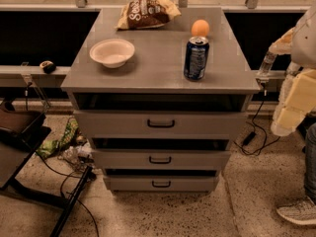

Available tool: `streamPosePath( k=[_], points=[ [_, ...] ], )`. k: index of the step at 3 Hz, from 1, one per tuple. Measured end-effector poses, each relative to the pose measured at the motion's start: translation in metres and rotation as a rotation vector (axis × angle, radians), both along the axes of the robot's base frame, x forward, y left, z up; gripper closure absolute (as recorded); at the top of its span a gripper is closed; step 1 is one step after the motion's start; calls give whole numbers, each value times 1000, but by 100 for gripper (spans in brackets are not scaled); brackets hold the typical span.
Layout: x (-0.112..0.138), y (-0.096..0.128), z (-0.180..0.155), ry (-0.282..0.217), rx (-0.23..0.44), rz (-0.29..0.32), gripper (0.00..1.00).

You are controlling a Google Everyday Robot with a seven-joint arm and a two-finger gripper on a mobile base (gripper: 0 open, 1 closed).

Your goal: Open top drawer

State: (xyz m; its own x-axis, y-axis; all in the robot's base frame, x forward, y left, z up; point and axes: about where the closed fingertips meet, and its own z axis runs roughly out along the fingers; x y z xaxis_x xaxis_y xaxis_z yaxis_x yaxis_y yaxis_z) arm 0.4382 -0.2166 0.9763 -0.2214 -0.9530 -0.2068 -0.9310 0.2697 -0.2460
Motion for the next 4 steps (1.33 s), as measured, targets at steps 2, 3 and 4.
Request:
streamPosePath(
  k=[2, 3, 4],
  points=[
    [6, 12, -8, 7, -39, 18, 0],
    [10, 16, -42, 36, -92, 7, 0],
    [12, -1, -134, 95, -188, -1, 0]
  ],
)
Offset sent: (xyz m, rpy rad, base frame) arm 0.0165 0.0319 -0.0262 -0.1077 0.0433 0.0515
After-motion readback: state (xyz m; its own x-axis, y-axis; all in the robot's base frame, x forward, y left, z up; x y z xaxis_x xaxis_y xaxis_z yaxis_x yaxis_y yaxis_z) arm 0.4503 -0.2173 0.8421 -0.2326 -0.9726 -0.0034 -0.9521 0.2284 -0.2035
